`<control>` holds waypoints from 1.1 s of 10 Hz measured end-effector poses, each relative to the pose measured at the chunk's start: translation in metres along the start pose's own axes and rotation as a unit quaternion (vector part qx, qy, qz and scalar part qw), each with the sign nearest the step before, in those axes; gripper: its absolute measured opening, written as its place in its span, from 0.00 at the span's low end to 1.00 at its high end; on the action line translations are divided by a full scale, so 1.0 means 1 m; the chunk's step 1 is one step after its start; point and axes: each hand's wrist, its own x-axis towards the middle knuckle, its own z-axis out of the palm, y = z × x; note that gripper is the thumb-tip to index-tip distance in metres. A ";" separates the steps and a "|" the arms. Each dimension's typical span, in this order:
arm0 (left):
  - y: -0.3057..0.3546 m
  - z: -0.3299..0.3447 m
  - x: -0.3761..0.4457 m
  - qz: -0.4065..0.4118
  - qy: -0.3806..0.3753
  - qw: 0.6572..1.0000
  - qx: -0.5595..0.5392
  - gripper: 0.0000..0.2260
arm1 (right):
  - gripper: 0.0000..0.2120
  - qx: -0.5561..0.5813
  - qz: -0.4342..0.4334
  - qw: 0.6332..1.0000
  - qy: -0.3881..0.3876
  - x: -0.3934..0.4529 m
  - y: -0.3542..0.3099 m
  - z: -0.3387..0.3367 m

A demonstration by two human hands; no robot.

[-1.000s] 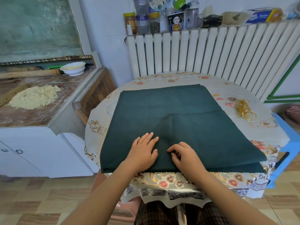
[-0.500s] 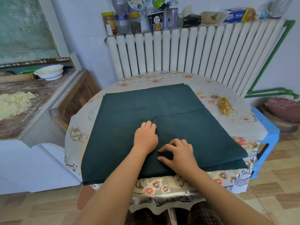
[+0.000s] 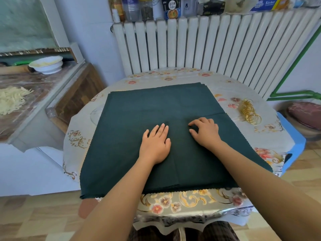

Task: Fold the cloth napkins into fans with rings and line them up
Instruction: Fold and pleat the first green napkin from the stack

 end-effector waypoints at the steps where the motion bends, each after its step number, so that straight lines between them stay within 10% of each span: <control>1: 0.001 0.001 -0.001 0.003 0.008 1.000 -0.007 0.24 | 0.17 -0.046 0.070 0.996 0.012 0.023 0.018 -0.006; 5: -0.002 0.002 -0.001 0.001 0.011 1.000 -0.006 0.24 | 0.16 -0.293 0.076 0.944 -0.129 0.058 0.036 -0.050; 11: -0.002 0.001 0.000 -0.004 0.013 1.000 0.008 0.24 | 0.17 -0.085 0.103 0.990 -0.053 0.037 0.059 -0.079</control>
